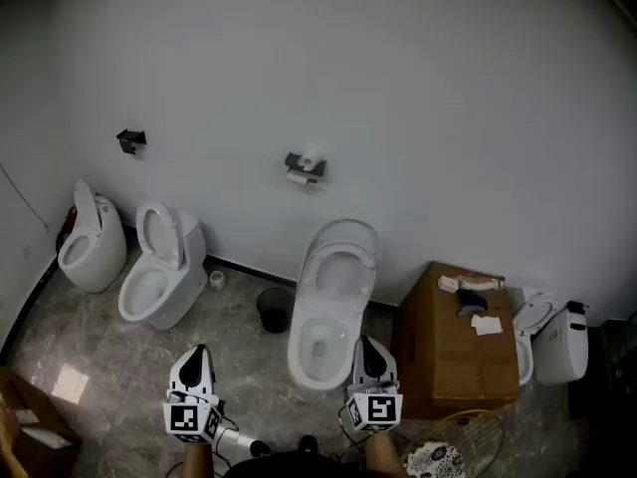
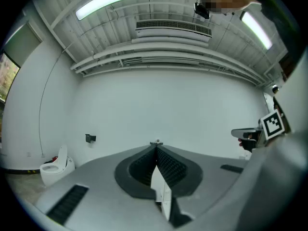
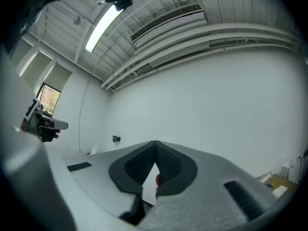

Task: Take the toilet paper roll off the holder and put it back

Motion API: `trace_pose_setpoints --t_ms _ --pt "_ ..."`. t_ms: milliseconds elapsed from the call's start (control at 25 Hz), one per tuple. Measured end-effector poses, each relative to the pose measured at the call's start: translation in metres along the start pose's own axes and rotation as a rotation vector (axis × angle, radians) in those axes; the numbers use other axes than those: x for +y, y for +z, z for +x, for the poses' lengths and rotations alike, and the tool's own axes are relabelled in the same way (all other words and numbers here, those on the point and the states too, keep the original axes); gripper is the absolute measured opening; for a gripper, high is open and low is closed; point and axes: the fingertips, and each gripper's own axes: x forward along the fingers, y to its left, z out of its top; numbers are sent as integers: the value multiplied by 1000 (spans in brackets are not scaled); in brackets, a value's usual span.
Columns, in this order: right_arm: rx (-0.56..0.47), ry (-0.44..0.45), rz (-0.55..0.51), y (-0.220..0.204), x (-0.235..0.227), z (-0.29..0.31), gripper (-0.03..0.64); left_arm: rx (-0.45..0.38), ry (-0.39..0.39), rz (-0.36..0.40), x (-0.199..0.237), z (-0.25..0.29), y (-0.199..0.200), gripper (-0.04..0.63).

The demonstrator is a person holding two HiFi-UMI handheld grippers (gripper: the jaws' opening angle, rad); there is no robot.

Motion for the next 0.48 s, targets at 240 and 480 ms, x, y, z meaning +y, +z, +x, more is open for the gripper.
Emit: trace_pose_setpoints --t_ms 240,480 --pt "-8 2 -1 4 0 3 2 2 5 0 -1 2 7 3" --pt "-11 12 13 3 2 4 2 9 6 -8 -3 1 13 3"
